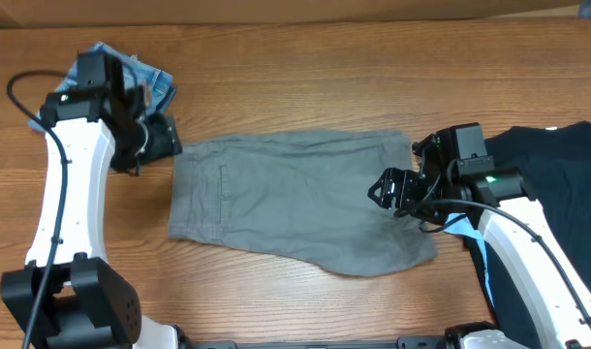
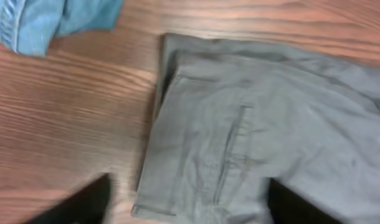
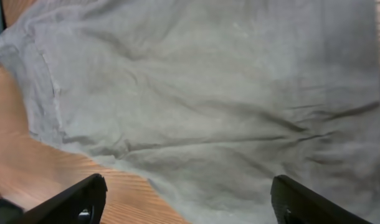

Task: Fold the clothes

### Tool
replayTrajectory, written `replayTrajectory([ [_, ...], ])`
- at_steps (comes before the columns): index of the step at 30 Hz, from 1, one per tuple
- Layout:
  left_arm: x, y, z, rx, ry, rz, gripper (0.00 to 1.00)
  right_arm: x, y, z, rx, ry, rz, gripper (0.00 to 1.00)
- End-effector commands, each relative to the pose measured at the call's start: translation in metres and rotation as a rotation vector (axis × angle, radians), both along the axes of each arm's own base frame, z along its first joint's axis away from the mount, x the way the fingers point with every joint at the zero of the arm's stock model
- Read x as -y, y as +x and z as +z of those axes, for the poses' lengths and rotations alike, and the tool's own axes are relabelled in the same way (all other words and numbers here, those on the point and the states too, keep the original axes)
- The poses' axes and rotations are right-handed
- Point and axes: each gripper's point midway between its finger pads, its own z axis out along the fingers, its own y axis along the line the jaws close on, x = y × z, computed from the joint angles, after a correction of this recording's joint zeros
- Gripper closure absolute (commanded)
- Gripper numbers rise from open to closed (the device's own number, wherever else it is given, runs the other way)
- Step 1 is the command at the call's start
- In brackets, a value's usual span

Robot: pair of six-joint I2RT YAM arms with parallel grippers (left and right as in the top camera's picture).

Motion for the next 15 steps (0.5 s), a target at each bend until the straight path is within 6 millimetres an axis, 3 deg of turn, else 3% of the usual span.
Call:
replayTrajectory([
  [1, 0.004, -0.014, -0.039, -0.054, -0.109, -0.002, 0.01, -0.007, -0.003, -0.011, -0.034, 0.020, 0.032, 0.20],
  [2, 0.006, -0.014, -0.048, -0.047, -0.136, -0.006, 0.00, -0.007, -0.004, -0.017, -0.052, 0.017, 0.034, 0.25],
  [5, 0.004, -0.019, -0.073, -0.047, -0.168, -0.001, 0.00, -0.007, -0.003, -0.037, -0.116, -0.008, 0.035, 0.56],
  [8, 0.003, -0.023, -0.092, -0.051, -0.167, -0.011, 0.01, -0.004, -0.004, -0.057, -0.179, -0.031, 0.032, 0.67],
  [15, 0.004, -0.030, -0.132, -0.104, -0.172, -0.070, 0.00, -0.005, -0.001, -0.081, -0.236, -0.041, 0.032, 0.70],
])
